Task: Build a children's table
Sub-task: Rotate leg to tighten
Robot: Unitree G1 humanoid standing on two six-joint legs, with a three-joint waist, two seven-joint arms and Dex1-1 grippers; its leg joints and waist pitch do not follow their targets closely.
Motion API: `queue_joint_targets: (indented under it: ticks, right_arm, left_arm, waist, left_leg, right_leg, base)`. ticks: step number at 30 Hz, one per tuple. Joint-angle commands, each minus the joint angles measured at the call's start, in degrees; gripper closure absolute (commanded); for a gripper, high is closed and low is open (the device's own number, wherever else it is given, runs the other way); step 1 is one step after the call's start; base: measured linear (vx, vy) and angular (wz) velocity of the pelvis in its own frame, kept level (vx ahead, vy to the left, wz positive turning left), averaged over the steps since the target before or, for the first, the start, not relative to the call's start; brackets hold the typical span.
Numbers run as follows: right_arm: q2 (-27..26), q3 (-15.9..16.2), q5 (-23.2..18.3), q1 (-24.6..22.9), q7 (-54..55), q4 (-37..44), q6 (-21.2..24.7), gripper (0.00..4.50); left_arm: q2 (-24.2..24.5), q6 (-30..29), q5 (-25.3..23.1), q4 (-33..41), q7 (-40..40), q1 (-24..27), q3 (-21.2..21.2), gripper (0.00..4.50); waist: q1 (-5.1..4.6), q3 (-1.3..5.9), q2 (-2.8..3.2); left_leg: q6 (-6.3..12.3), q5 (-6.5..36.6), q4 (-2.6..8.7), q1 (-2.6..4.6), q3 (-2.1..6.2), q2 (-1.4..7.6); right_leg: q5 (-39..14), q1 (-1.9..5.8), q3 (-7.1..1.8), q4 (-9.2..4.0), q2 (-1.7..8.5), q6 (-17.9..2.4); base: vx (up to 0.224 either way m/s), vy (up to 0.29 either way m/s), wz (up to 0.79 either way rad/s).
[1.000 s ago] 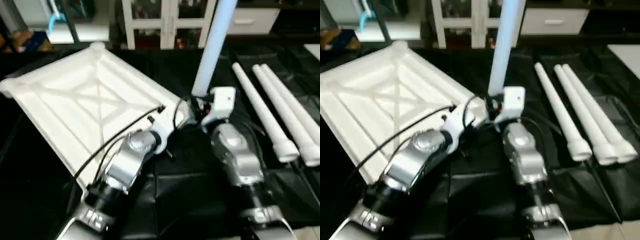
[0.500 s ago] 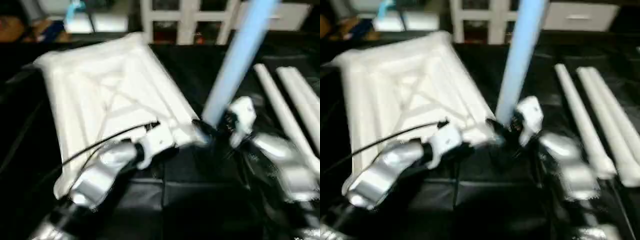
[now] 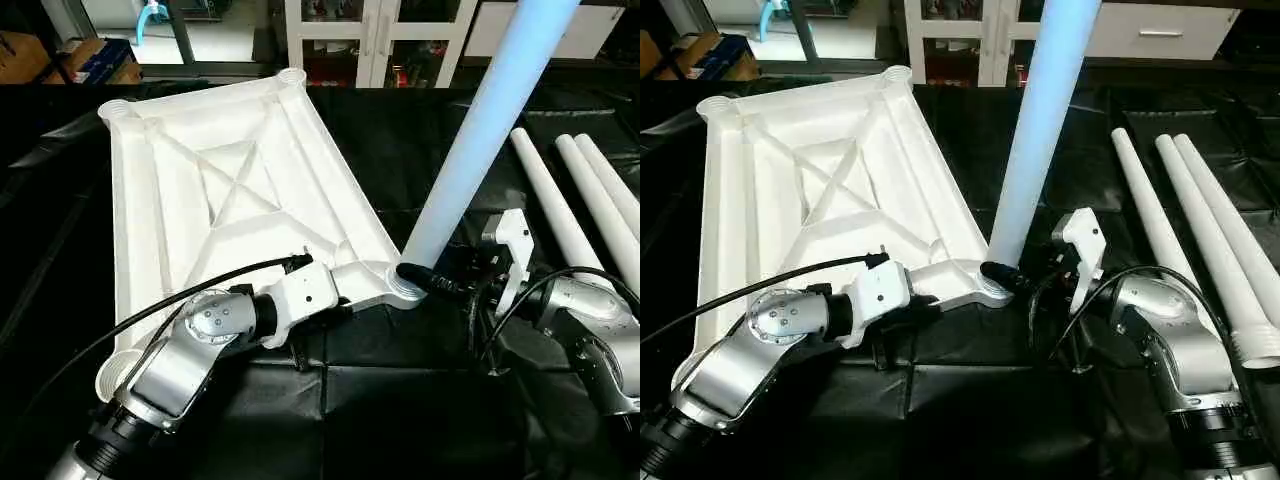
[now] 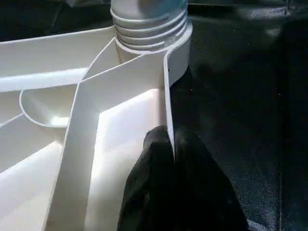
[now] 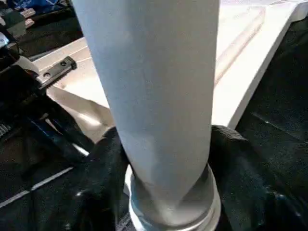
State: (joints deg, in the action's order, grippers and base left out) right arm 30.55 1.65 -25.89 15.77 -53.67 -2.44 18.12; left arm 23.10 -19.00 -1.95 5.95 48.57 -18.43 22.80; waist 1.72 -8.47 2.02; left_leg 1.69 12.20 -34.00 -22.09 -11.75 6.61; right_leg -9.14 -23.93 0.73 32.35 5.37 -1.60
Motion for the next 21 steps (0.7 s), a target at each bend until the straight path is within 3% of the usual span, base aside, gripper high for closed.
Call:
queue_joint_targets:
  ticks: [1, 7, 11, 14, 16, 18, 21]
  right_arm:
    - [0.21, -1.00, -0.23, 0.34, 0.22, 0.52, 0.65, 2.26]
    - [-0.34, -0.53, -0.22, 0.37, -0.09, 0.31, 0.72, 2.49]
    - [-2.38, -0.41, 3.16, 0.47, 6.08, -2.17, 0.63, 2.52]
    - [-4.56, -0.08, 6.18, 1.10, 12.53, -4.30, 1.83, 2.53]
    - [-10.53, -2.56, 10.13, 3.28, 28.59, -9.61, 5.10, 2.53]
    - [-12.56, -3.45, 11.33, 3.99, 33.72, -11.52, 5.50, 2.54]
    - [-21.40, -7.29, 12.47, 7.27, 49.36, -18.90, 1.96, 2.55]
  left_arm:
    - [0.32, 0.07, 0.73, -0.36, 1.45, 1.97, 1.47, 4.50]
    - [0.60, 0.12, 1.14, -0.02, 1.91, 2.12, 1.72, 4.50]
    - [-0.25, -2.02, 0.46, -0.21, 0.95, 1.70, 2.18, 4.50]
    - [-1.98, -5.16, -0.40, -1.09, -1.09, 0.73, 2.44, 4.50]
    - [-6.59, -10.51, -1.93, -3.28, -5.81, -1.63, 2.90, 4.50]
    - [-8.48, -12.24, -2.46, -4.16, -7.53, -2.56, 3.12, 4.50]
    - [-18.06, -18.64, -2.72, -8.87, -15.51, -6.62, 1.82, 4.50]
  waist:
    - [-0.01, 4.01, -0.88]
    - [0.00, 4.07, -0.89]
    - [-0.16, 3.91, -0.86]
    - [-0.71, 3.55, -0.89]
    - [-1.56, 3.32, -0.87]
    - [-1.95, 3.15, -0.93]
    - [-2.57, 2.91, -0.68]
  left_leg:
    - [9.20, 0.98, 4.27, 1.64, 2.81, 6.30]
    - [9.82, 0.45, 4.09, 1.58, 2.81, 6.28]
    - [9.17, 1.76, 4.23, 1.46, 2.84, 6.28]
    - [6.27, 6.25, 4.71, 1.33, 2.94, 6.30]
    - [3.28, 10.66, 5.00, 1.36, 3.10, 6.04]
    - [0.61, 14.19, 5.29, 1.30, 3.41, 5.88]
    - [-2.99, 20.60, 5.34, 1.92, 3.63, 5.60]
  right_leg:
    - [-3.08, 2.39, -1.78, -1.67, 3.72, -15.80]
    - [-3.37, 2.42, -1.70, -1.60, 3.71, -16.09]
    - [-5.41, 2.37, -1.73, -1.79, 3.75, -15.96]
    - [-11.10, 2.32, -1.83, -2.32, 3.76, -15.30]
    - [-16.56, 1.96, -1.97, -2.94, 3.71, -13.93]
    - [-22.70, 1.85, -1.88, -3.42, 3.76, -11.70]
    - [-29.13, 0.78, -1.88, -4.25, 3.69, -9.08]
  base:
    - [0.000, 0.000, 0.00]
    - [0.000, 0.000, 0.00]
    - [0.000, 0.000, 0.00]
    - [0.000, 0.000, 0.00]
    - [0.000, 0.000, 0.00]
    - [-0.026, 0.000, -0.03]
    - [-0.034, 0.000, -0.02]
